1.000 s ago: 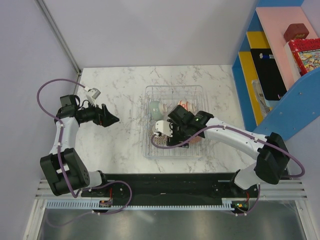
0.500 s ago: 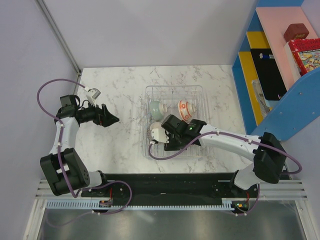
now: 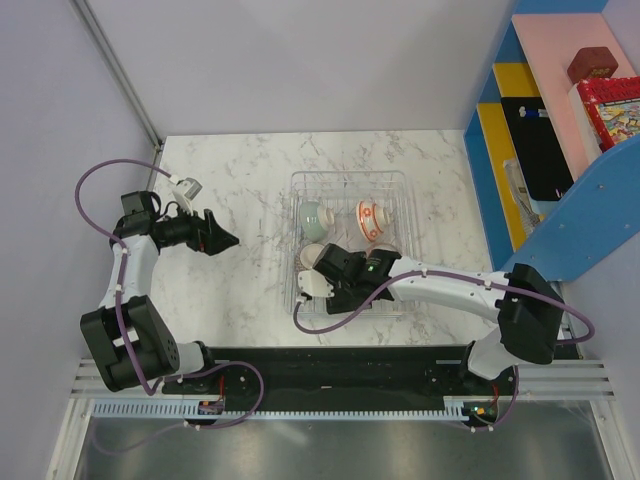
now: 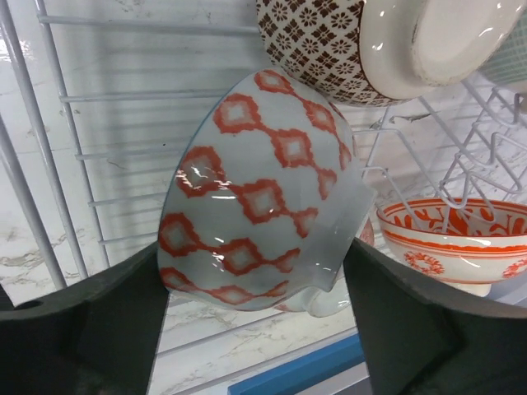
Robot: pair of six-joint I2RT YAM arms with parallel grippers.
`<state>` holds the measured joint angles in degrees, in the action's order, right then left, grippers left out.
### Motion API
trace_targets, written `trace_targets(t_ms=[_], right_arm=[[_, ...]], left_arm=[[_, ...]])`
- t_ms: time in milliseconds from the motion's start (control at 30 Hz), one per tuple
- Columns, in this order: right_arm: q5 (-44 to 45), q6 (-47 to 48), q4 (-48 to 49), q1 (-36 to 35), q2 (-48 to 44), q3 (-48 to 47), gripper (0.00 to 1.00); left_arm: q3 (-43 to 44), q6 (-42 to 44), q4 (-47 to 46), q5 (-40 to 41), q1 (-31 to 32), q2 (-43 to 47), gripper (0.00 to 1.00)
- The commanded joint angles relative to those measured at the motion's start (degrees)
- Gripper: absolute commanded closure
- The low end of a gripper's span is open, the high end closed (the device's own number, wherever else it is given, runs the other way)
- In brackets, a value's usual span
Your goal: Load the bowls into the dish rack
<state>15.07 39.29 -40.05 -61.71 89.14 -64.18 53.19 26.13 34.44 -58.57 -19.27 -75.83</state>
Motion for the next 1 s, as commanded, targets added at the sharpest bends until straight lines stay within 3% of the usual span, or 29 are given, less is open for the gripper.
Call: trace_targets(t_ms=[0, 367, 967], right_arm=[[-4.0, 0.7, -2.4, 0.0, 1.8, -0.1, 0.04], [-9.4, 1.1, -6.9, -0.1, 1.1, -3.2, 0.02], [-8.9, 0.8, -8.6, 0.0, 0.8, -6.1, 0.02]], left_arm=[[-0.1, 2.1, -0.9, 0.3, -0.3, 0.1, 0.0], [-0.3, 2.2, -1.1, 0.7, -0.3, 0.9, 0.0], [-0.5, 2.2, -1.2, 1.3, -0.3, 1.4, 0.0]])
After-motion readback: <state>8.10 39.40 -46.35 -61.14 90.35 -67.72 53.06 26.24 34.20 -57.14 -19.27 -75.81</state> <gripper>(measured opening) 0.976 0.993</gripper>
